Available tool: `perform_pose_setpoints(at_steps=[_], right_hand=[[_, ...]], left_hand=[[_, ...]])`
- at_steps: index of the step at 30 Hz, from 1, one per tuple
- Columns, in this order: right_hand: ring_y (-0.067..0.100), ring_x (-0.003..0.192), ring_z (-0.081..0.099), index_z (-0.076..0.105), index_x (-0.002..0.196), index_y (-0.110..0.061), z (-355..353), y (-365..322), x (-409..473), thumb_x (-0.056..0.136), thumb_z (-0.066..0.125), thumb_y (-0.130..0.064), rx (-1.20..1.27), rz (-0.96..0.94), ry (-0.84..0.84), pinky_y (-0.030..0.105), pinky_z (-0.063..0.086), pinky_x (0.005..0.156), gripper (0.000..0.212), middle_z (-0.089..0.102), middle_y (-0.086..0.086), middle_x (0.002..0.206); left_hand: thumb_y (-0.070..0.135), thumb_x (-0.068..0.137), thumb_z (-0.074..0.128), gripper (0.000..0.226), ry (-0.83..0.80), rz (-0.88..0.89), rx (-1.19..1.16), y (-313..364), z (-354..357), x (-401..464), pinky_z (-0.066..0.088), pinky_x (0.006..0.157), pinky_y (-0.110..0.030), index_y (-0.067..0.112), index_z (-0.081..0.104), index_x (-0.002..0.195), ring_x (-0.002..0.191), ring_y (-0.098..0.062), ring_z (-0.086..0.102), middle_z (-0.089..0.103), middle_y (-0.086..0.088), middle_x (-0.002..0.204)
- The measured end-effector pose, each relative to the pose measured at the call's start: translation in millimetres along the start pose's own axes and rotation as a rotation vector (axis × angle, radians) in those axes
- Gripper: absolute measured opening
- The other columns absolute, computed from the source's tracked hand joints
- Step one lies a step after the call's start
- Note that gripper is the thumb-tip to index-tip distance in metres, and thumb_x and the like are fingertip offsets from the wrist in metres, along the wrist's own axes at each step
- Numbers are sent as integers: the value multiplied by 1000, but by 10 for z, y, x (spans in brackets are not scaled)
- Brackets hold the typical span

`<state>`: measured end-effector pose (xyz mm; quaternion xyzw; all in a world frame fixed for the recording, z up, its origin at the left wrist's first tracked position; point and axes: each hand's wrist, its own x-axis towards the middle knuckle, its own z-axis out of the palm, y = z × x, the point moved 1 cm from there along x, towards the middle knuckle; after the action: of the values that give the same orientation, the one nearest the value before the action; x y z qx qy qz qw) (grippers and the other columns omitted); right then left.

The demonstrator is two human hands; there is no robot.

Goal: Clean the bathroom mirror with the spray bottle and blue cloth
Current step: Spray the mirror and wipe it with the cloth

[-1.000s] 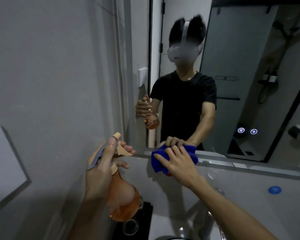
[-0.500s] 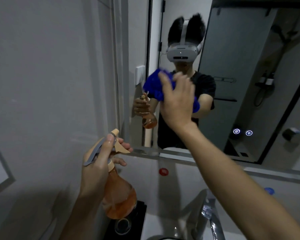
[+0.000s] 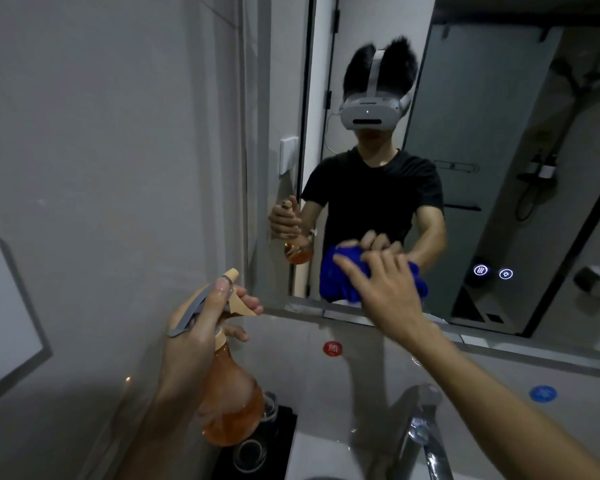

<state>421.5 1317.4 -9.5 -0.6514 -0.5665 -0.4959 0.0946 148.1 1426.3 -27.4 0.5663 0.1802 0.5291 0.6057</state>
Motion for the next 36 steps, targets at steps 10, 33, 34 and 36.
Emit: perform_pose_setpoints(at_steps=[10,33,34,36], right_hand=[[39,109,50,42,143,-14,-457,-107,1667,89,52,-15,76,396,152,48,41,90,55,52,23,121],[40,111,49,43,140,-16,-346,-355,1787,85,63,-21,88,273,95,51,41,90,59,52,21,121],[41,111,49,44,140,-15,-343,-426,1860,84,62,-18,90,278,99,51,42,90,59,53,21,120],[43,112,49,45,140,-16,-268,-630,1857,85,58,-14,65,220,66,55,41,92,56,53,22,121]], left_hand=[[61,87,65,58,2,29,-32,107,-11,-4,57,55,-30,8,73,109,90,-38,73,74,-20,90],[62,83,68,52,-8,5,-95,204,5,-82,57,56,-32,19,76,110,86,-36,74,75,-16,88],[62,84,67,50,-12,12,-88,205,3,-88,57,56,-32,19,76,108,86,-36,74,75,-17,88],[58,89,64,45,-9,13,-68,205,-2,-98,57,55,-34,17,77,101,86,-37,74,75,-18,88]])
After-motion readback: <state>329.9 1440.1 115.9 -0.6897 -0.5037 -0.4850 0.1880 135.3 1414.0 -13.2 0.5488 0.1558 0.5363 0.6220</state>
